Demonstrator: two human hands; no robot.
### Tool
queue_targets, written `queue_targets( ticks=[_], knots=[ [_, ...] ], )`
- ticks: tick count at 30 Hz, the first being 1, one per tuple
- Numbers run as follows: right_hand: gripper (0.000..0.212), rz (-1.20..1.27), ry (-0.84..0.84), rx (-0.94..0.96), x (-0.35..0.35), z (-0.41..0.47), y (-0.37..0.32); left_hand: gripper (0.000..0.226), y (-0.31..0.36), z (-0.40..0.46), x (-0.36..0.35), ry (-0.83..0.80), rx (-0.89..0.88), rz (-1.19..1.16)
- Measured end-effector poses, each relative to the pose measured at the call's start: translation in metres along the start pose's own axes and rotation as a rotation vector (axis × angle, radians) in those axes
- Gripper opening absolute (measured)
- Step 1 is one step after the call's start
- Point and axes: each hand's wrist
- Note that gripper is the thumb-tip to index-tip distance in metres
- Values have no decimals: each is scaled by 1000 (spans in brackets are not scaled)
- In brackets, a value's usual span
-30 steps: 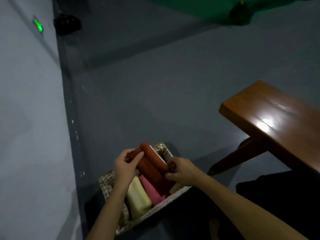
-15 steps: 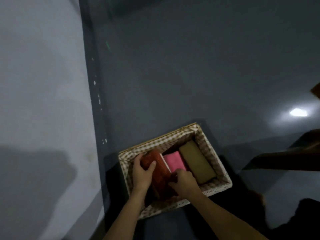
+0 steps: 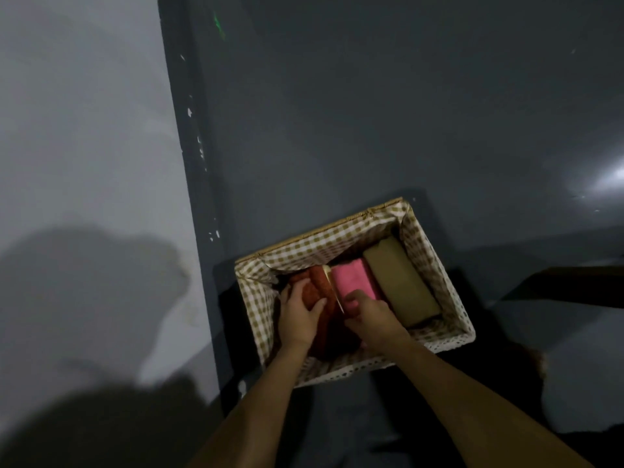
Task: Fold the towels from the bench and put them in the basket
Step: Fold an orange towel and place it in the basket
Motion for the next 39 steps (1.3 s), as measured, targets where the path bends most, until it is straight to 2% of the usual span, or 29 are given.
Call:
queue_targets(
  ticks=[4,8,11,16,22,28,32,36,39],
  knots=[
    [39,-35,11,93,40,-23,-17,59,15,-10,18,-8,-59,6],
    [31,-125,115,194,93,-60,-46,43,51,-31,47,-35,-149,-56],
    [23,-218,203,216,134,-101,-68,27,97,-60,74,-72,-235,-176],
    [21,-321,385,241,211,-194,-79,4,195,-132,107,-92,-505,-326],
    [16,-506,672,187,281,-346,-58,12,312,-259,113,-272,-759,-490],
    [14,-605,976,28,299,-505,-2,14,400,-412,86,-524,-1046,-507],
    [22,-618,1144,-172,283,-603,58,15,434,-508,38,-715,-1162,-438],
    [16,-553,1233,-371,248,-692,125,14,445,-597,-18,-909,-1281,-325],
    [19,-483,1252,-554,214,-750,178,15,440,-659,-63,-1033,-1367,-171]
  ],
)
Point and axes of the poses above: each hand's wrist, its own z-axis towards the middle knuckle, its own x-axis out of the back of the hand, y = z × x, and after that the axes turned 4 degrees about x, right-handed
